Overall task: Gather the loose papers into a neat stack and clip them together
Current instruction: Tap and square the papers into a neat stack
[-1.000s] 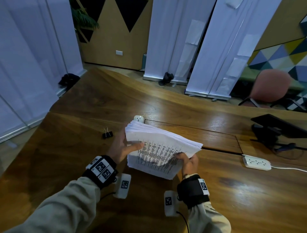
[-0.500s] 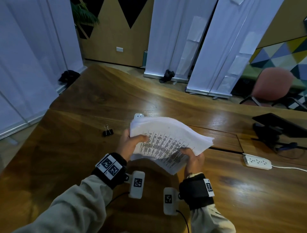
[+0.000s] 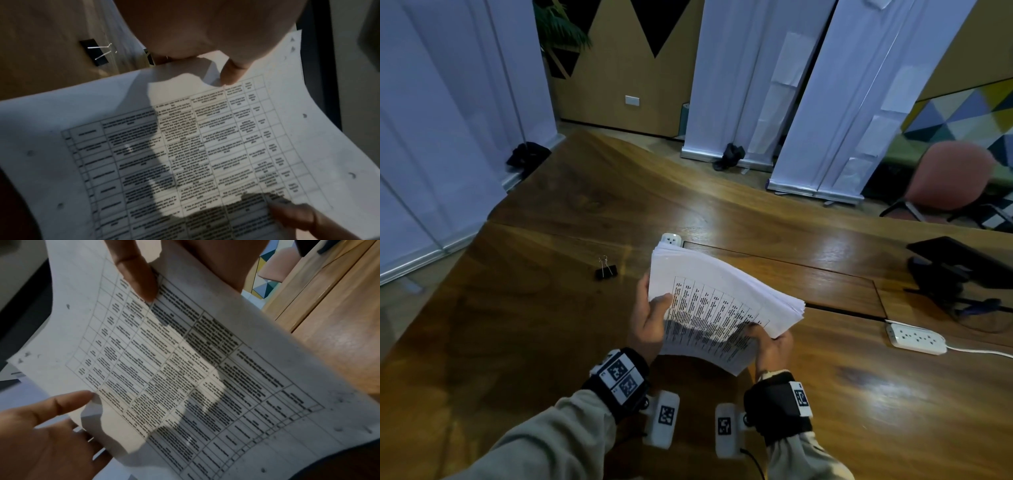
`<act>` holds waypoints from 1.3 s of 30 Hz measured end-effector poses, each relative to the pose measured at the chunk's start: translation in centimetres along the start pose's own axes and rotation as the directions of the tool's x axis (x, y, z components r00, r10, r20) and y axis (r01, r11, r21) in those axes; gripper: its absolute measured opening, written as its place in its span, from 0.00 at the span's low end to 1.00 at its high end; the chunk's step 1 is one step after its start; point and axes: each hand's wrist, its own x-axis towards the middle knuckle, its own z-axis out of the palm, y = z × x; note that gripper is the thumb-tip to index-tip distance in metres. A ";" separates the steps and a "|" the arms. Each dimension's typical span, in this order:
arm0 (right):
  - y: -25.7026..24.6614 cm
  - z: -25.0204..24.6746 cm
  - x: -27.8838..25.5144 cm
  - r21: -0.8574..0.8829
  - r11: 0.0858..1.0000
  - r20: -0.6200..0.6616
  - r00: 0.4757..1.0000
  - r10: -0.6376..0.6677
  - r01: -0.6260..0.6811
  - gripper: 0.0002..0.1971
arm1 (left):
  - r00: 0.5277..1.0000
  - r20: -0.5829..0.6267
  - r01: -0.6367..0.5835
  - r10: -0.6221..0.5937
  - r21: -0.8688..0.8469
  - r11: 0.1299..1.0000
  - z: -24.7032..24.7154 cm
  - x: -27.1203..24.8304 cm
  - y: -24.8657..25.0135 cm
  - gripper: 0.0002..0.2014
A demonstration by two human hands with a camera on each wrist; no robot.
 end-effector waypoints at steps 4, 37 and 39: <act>0.0 0.1 -0.3 0.028 1.000 0.024 1.000 -0.013 0.012 0.19 | 0.998 0.032 -0.048 0.046 0.072 0.996 0.1 -0.9 -0.1 0.29; -0.6 0.5 -0.5 0.127 0.992 0.035 0.999 0.008 -0.012 0.17 | 0.985 0.129 0.122 -0.114 -0.054 0.991 -1.2 1.4 0.2 0.17; 0.7 0.7 -0.5 0.068 0.994 0.020 0.997 0.079 -0.080 0.13 | 0.973 0.133 0.196 -0.187 -0.056 0.979 -1.3 0.9 -1.4 0.20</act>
